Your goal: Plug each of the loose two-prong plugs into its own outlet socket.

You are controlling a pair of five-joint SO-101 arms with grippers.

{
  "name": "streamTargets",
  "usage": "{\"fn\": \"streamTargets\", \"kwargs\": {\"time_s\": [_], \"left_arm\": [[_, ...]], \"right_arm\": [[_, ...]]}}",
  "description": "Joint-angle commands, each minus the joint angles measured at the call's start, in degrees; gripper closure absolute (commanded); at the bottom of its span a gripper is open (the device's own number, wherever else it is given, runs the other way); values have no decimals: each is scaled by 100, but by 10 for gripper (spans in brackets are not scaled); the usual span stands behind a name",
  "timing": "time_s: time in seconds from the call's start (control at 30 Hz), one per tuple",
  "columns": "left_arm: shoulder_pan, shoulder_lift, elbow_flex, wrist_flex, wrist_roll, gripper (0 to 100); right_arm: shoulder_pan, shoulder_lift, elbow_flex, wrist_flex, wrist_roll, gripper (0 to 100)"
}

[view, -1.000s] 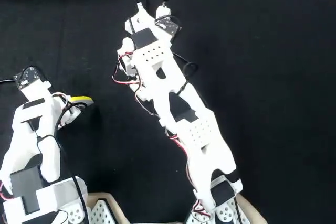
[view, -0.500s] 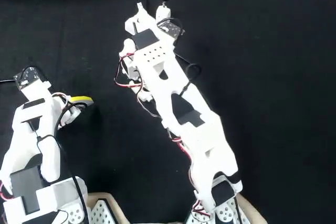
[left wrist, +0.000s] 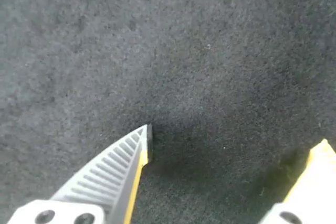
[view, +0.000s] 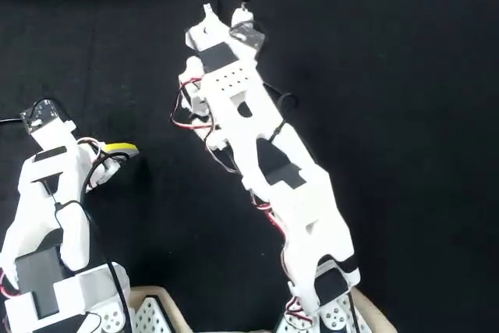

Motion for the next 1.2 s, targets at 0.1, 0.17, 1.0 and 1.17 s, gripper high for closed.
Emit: {"fn": "streamTargets", "kwargs": {"time_s": [0.1, 0.17, 1.0, 1.17], "left_arm": [[48, -202, -48, -26, 44, 555], [48, -202, -48, -26, 44, 555], [22, -202, -40, -26, 44, 555], [22, -202, -40, -26, 44, 555]], "right_arm": [[97, -84, -1191, 316, 3086, 985], [79, -75, -1411, 299, 4220, 985], [-185, 637, -1965, 387, 13152, 986], [-202, 629, -2264, 422, 13626, 986]]}}
